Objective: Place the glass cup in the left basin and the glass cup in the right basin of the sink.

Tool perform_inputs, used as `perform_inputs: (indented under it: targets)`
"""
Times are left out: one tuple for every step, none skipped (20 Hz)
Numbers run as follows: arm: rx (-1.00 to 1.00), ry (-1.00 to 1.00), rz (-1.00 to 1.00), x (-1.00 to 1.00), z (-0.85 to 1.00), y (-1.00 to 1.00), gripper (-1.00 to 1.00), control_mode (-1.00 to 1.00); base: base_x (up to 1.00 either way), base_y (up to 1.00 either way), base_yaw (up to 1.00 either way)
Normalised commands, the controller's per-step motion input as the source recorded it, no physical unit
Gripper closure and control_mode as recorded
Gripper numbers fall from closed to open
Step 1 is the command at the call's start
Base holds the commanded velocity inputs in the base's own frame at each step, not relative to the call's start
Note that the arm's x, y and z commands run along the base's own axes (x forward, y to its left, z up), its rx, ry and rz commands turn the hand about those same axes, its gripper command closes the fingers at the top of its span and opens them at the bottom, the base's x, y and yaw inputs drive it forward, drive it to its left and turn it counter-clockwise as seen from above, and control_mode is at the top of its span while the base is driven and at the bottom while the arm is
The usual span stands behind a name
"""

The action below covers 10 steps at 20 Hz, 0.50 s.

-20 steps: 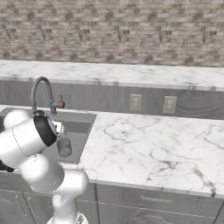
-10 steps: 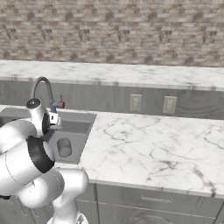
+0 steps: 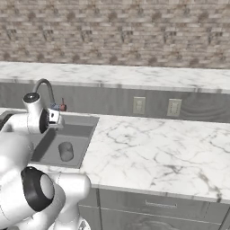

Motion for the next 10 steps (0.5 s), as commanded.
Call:
perform_inputs:
  targets:
    - [0.00,0.05,0.00,-0.30,0.46,-0.18,-1.00,-1.00,0.00,0.00,0.00]
    - [0.00,0.03,0.00,-0.34,0.45,-0.19,-1.00,-1.00,0.00,0.00,0.00]
    - [0.00,0.02,-0.01,-0.37,0.46,-0.19,-1.00,-1.00,0.00,0.00,0.00]
    - [0.00,0.05,-0.01,-0.37,0.44,-0.20,-1.00,-1.00,0.00,0.00,0.00]
    - [0.00,0.05,-0.01,-0.37,0.45,-0.21,-1.00,-1.00,0.00,0.00,0.00]
    - [0.00,0.02,-0.01,-0.37,0.43,-0.21,-1.00,-1.00,0.00,0.00,0.00]
    - [0.00,0.00,-0.01,-0.37,0.43,-0.22,-1.00,-1.00,0.00,0.00,0.00]
    - [0.00,0.00,-0.02,-0.38,0.43,-0.23,-1.00,-1.00,0.00,0.00,0.00]
    - [0.00,0.00,-0.02,-0.37,0.42,-0.23,-1.00,-1.00,0.00,0.00,0.00]
    - [0.00,0.00,-0.01,-0.38,0.41,-0.25,-1.00,-1.00,0.00,0.00,0.00]
